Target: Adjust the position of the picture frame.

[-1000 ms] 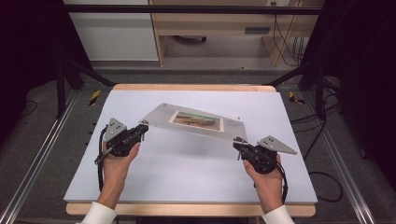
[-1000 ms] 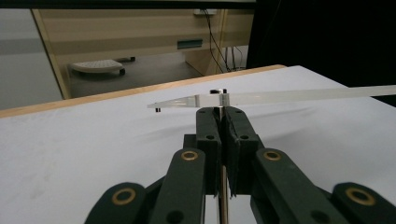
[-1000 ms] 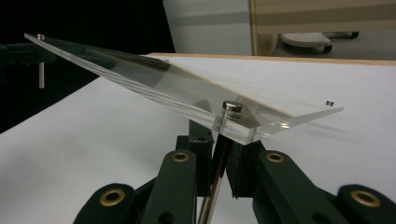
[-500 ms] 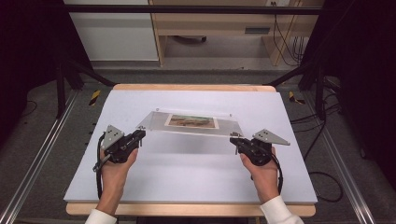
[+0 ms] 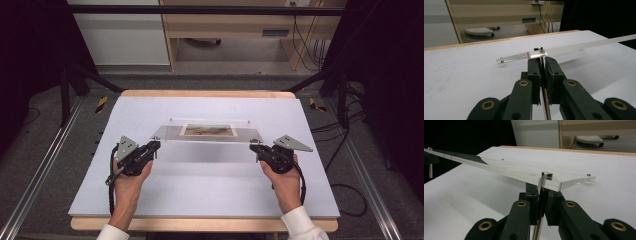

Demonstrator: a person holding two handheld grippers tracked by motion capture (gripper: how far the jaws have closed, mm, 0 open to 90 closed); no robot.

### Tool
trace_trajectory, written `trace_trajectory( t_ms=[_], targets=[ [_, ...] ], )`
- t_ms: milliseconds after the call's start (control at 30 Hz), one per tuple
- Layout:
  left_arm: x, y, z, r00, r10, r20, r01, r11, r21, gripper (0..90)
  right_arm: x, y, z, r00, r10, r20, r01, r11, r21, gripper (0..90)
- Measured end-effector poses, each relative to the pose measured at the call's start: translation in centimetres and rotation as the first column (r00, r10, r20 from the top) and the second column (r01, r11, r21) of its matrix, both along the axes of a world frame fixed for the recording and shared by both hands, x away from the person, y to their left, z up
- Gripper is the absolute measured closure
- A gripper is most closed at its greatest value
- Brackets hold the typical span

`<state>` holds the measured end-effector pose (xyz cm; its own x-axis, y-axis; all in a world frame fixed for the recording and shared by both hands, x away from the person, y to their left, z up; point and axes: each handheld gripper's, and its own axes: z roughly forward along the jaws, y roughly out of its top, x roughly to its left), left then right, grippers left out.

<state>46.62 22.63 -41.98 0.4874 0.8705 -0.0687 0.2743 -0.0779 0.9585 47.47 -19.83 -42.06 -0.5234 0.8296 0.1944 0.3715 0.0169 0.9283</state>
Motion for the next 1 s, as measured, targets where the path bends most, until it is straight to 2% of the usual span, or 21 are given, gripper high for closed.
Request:
trace_trajectory(
  t_ms=[367,567,833,1000],
  targets=[
    [-0.6,0.3,-0.4,0.9999,0.005,-0.014,-0.005,1.0000,-0.005,82.4,-0.1,0.2,-0.5,0.9999,0.011,-0.013,-0.011,1.000,-0.006,82.6],
    [-1.1,0.2,-0.7,0.9996,0.001,-0.029,-0.001,1.0000,0.007,82.4,-0.3,0.2,-0.8,0.9997,0.006,-0.023,-0.007,1.000,-0.015,82.9],
    [-1.8,0.2,-1.5,0.9971,-0.010,-0.075,0.012,0.9995,0.029,82.8,-0.9,0.3,-1.6,0.9985,0.002,-0.054,-0.005,0.999,-0.048,83.5],
    [-2.1,0.4,-2.1,0.9938,-0.006,-0.111,0.007,1.0000,0.002,83.9,-1.4,0.3,-2.3,0.9971,0.007,-0.076,-0.012,0.998,-0.064,83.8]
  ],
)
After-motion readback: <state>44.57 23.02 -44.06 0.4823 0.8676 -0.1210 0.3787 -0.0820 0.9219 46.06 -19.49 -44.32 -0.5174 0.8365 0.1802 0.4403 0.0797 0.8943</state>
